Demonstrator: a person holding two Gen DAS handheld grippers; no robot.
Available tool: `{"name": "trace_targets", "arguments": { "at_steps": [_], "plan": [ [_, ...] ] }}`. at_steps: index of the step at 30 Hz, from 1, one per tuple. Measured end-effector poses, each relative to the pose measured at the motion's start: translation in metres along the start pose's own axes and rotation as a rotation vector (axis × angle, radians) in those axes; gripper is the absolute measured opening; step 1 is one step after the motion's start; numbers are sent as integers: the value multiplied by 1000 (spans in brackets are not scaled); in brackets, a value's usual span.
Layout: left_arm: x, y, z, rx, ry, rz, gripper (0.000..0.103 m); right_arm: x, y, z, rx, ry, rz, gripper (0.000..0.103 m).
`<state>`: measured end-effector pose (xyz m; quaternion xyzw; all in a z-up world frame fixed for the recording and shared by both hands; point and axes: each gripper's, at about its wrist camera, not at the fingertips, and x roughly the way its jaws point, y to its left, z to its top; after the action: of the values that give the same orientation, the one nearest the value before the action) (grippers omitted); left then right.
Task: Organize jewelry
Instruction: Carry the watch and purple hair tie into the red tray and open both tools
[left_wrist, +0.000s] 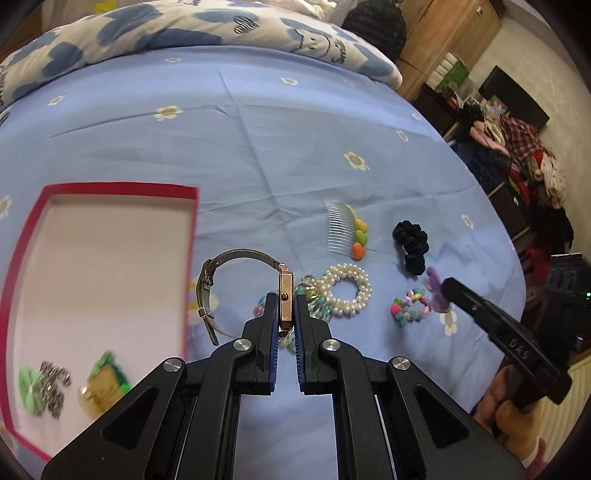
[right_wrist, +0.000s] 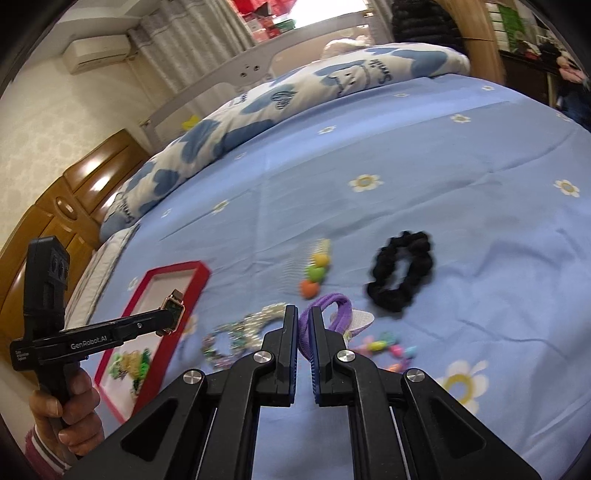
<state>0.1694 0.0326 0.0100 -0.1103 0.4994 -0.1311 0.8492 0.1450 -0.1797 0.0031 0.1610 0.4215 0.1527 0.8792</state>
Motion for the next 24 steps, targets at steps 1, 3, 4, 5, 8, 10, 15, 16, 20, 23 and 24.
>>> {"name": "trace_targets", "arguments": {
  "at_steps": [1,3,4,5,8,10,15,16,20,23,24],
  "plan": [
    [-6,3,-2,-6,-10,4,6,1,6,-1,-8,4,11,5],
    [-16,8,-4,-22,-27,4,6,3,20,-3,-25,12,35,5],
    [-21,11,-6,-30,-36,5,6,4,23,-4,-29,15,43,5],
    [-27,14,-6,-38,-48,10,6,5,31,-5,-39,19,56,5],
    [-38,22,-9,-52,-66,24,6,7,48,-8,-66,27,81,5],
    [-45,27,-11,-59,-76,34,6,9,55,-9,-72,34,99,5],
    [-58,41,-19,-81,-97,49,6,14,79,-11,-106,51,136,5],
    [-60,45,-21,-90,-99,52,6,16,84,-11,-115,55,142,5],
    [-69,62,-26,-120,-108,67,6,21,103,-14,-139,67,169,5],
    [-75,73,-29,-140,-116,76,6,26,115,-17,-154,78,187,5],
    [-77,76,-30,-144,-118,81,6,28,121,-18,-164,84,194,5]
  ]
}}
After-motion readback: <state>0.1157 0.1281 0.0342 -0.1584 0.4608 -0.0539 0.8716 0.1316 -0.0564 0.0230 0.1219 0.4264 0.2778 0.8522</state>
